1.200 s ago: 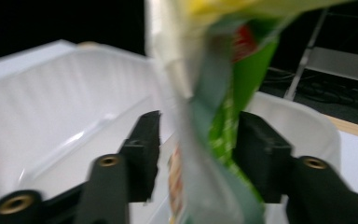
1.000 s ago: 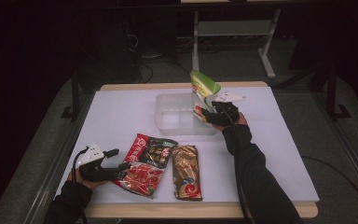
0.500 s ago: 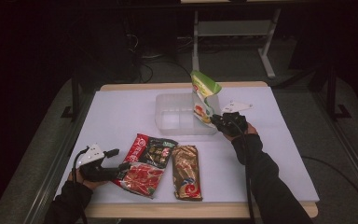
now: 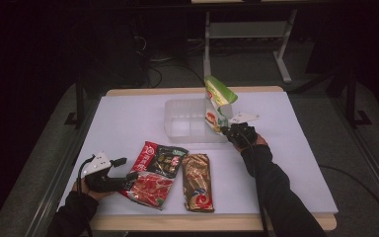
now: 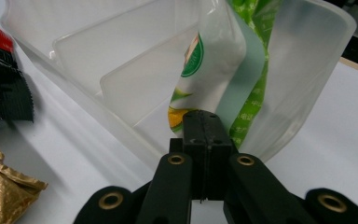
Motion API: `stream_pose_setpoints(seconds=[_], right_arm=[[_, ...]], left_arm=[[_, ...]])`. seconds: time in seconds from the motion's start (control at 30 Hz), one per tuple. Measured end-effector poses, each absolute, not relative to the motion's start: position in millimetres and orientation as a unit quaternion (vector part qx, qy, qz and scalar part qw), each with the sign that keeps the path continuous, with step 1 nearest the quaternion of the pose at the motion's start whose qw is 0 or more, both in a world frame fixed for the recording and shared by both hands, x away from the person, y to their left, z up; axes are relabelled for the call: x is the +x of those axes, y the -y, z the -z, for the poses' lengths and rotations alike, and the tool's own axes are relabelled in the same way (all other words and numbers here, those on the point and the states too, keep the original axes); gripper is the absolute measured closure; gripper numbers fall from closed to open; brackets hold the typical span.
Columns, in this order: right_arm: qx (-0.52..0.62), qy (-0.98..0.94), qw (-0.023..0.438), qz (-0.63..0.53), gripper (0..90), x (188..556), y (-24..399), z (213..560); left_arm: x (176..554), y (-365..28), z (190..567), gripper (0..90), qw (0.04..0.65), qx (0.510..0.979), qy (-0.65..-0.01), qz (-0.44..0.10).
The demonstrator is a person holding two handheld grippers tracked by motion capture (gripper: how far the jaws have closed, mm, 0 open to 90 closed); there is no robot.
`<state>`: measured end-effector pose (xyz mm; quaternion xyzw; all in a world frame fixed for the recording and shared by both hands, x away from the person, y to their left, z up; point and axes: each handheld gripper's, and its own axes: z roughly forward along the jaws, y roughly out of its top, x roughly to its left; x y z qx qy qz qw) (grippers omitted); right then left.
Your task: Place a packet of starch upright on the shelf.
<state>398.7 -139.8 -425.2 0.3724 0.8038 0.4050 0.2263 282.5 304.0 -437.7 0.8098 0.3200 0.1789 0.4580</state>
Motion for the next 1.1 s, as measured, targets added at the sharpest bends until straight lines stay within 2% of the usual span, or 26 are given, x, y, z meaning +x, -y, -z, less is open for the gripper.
stream_pose_setpoints(seconds=[0.2, 0.6, 0.87, 1.1], right_arm=[[0.378, -0.802, 0.230, -0.401, 88.9, 400, 139, 428], [0.363, -0.793, 0.245, -0.424, 72.6, 373, 160, 405], [0.348, -0.790, 0.219, -0.455, 66.1, 350, 171, 395], [0.340, -0.801, 0.175, -0.461, 56.5, 336, 169, 405]], left_arm=[[282, -302, 437, 31.6, 0.456, 0.812, -0.317, -0.177], [281, -301, 429, 31.7, 0.465, 0.804, -0.322, -0.182], [284, -294, 421, 31.8, 0.472, 0.799, -0.326, -0.178], [286, -279, 418, 31.0, 0.472, 0.808, -0.315, -0.158]])
